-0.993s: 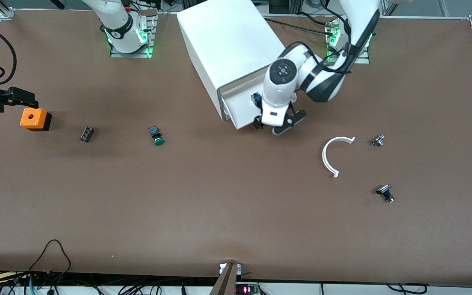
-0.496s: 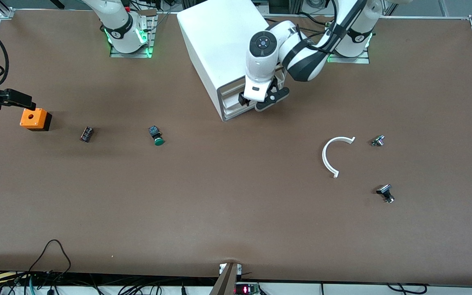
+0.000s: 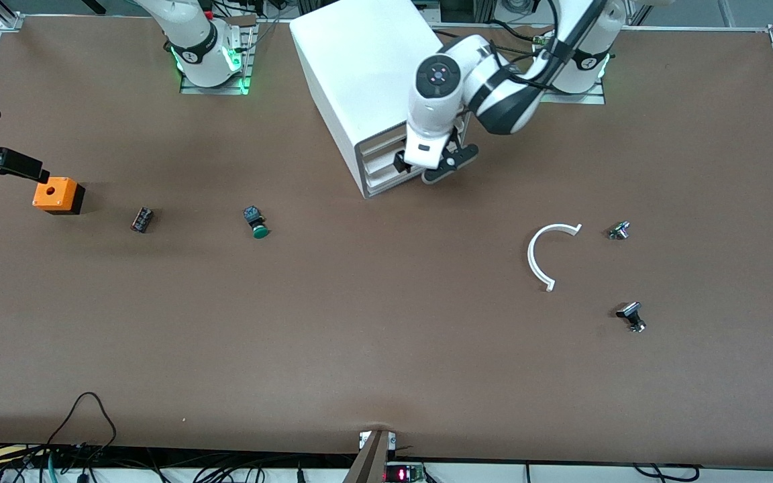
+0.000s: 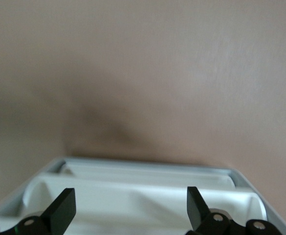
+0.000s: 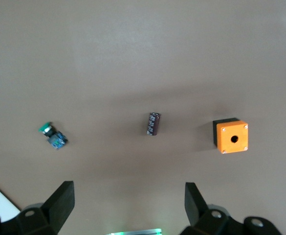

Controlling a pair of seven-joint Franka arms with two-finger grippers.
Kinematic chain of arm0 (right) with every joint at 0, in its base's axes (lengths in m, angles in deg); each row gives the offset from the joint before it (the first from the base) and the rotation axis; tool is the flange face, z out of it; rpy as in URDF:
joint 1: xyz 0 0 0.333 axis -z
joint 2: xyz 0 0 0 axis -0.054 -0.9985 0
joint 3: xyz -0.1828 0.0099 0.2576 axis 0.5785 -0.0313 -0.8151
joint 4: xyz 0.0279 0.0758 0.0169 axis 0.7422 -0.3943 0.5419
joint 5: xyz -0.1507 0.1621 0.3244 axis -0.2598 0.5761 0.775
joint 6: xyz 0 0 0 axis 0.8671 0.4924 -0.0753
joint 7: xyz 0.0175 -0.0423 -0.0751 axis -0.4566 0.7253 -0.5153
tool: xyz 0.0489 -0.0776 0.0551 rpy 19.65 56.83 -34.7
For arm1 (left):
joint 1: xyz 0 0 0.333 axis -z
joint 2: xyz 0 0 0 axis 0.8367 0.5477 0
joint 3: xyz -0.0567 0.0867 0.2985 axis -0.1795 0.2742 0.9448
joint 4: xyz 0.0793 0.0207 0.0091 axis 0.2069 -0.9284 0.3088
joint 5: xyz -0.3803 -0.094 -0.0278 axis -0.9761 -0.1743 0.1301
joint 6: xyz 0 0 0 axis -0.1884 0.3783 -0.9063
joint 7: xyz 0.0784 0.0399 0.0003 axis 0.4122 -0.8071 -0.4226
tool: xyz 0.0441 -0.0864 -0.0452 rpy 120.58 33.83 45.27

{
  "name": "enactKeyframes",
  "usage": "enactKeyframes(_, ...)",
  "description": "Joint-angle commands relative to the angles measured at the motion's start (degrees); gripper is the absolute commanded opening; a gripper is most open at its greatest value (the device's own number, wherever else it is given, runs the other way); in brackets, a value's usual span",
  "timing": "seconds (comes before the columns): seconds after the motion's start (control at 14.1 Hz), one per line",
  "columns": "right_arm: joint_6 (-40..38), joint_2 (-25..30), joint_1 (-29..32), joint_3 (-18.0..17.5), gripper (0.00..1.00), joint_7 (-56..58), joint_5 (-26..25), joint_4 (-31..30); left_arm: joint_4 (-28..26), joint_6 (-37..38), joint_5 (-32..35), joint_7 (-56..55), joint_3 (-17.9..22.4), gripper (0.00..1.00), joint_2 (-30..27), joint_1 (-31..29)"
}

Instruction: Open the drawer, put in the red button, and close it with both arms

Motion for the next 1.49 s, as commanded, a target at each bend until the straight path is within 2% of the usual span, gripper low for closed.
enactKeyframes(0.0, -0.3, 0.7, 0.2, 2.9, 1.0, -1.5, 2.5, 1.2, 2.0, 4.5, -1.7, 12.0, 2.9, 1.0, -3.2, -5.9)
enactKeyframes(0.21, -0.6, 0.6, 0.2, 2.6, 1.0, -1.4, 2.4, 3.2, 7.1, 10.6, -1.0, 25.9, 5.9, 1.0, -5.3, -10.8)
enactKeyframes(0.57, -0.6, 0.5, 0.1, 2.5, 1.0, -2.1, 2.5, 3.2, 9.9, 16.1, -0.9, 44.7, 11.0, 1.0, -12.2, -17.9)
enactKeyframes(0.71, -0.6, 0.5, 0.0, 2.5, 1.0, -2.1, 2.5, 3.2, 12.0, 21.5, -0.9, 51.9, 12.3, 1.0, -13.8, -19.9)
enactKeyframes(1.06, -0.6, 0.5, 0.0, 2.4, 1.0, -2.0, 2.5, 3.2, 17.5, 29.4, -1.0, 61.3, 15.7, 1.0, -15.5, -22.9)
enactKeyframes(1.42, -0.6, 0.4, -0.1, 2.4, 1.0, -1.9, 2.5, 3.2, 17.9, 30.3, -0.9, 65.1, 16.8, 1.0, -15.6, -23.0)
